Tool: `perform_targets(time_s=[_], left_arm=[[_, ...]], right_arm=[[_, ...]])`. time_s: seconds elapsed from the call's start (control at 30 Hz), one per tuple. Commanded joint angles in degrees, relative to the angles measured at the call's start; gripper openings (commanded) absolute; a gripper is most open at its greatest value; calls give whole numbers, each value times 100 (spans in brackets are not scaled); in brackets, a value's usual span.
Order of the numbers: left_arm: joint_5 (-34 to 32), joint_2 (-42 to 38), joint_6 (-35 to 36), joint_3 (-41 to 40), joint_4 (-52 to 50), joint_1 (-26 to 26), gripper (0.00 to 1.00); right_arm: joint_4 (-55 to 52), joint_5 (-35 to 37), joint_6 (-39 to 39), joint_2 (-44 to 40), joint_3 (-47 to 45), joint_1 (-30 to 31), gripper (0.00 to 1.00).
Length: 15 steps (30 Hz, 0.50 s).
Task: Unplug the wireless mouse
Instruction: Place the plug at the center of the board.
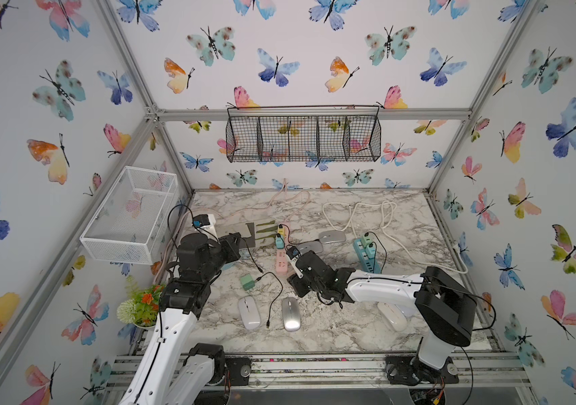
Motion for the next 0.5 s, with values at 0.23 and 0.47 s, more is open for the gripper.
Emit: perform_targets(time_s=[0.23, 0.47], left_arm=[[451, -68, -102, -148, 40, 506, 0], [457, -48, -32, -147, -30, 545, 0]], right_arm=[[-539, 691, 1601, 711, 759, 289, 3], [-558, 883, 1768, 1072, 924, 315, 11]])
